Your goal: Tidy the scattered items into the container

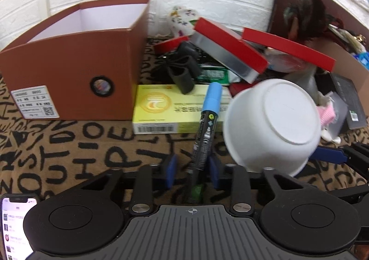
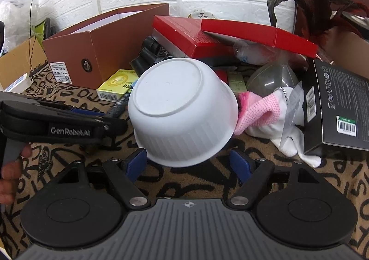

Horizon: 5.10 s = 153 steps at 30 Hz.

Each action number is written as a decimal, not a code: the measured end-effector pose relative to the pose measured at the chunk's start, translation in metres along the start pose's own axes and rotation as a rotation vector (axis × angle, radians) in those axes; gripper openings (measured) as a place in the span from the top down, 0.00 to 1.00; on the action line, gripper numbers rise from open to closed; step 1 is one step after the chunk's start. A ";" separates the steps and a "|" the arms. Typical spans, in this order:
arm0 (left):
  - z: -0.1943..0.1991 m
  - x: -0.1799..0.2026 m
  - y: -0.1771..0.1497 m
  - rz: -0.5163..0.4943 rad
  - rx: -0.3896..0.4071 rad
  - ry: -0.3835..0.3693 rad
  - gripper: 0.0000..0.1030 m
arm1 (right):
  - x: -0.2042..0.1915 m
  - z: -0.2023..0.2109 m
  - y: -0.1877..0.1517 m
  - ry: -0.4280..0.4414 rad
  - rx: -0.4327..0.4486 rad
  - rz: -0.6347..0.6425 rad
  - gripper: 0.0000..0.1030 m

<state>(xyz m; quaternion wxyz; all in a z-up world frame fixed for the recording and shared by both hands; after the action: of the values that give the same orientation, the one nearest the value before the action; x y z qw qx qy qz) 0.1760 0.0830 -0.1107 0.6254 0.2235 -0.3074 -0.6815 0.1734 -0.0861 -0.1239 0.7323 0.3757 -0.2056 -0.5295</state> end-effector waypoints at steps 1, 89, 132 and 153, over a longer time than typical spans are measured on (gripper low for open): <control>0.001 -0.003 0.000 0.011 -0.001 -0.003 0.86 | 0.000 -0.001 0.001 0.001 0.002 0.001 0.20; 0.104 -0.036 -0.002 0.105 0.087 -0.127 0.20 | -0.060 0.084 0.024 0.242 0.200 0.091 0.36; 0.051 -0.017 -0.013 0.004 -0.034 -0.024 0.85 | -0.045 0.011 0.021 0.119 -0.038 -0.001 0.84; 0.113 -0.040 0.058 0.018 0.168 -0.001 0.91 | -0.066 0.047 0.100 0.098 0.139 0.078 0.87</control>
<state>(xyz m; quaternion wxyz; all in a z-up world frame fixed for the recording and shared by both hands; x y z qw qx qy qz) 0.1440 0.1364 0.0066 0.6106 0.2720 -0.3657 -0.6476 0.1793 -0.0245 -0.0111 0.7338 0.4429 -0.2202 -0.4657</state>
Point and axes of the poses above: each gripper's, at about its wrist camera, not at the fingertips, and z roughly against the way its jaws point, x to its right, y to its top, the point moved 5 cm from there along -z, roughly the way its jaws point, and after that the axes turned 1 degree about -z, right-handed, at the moved point
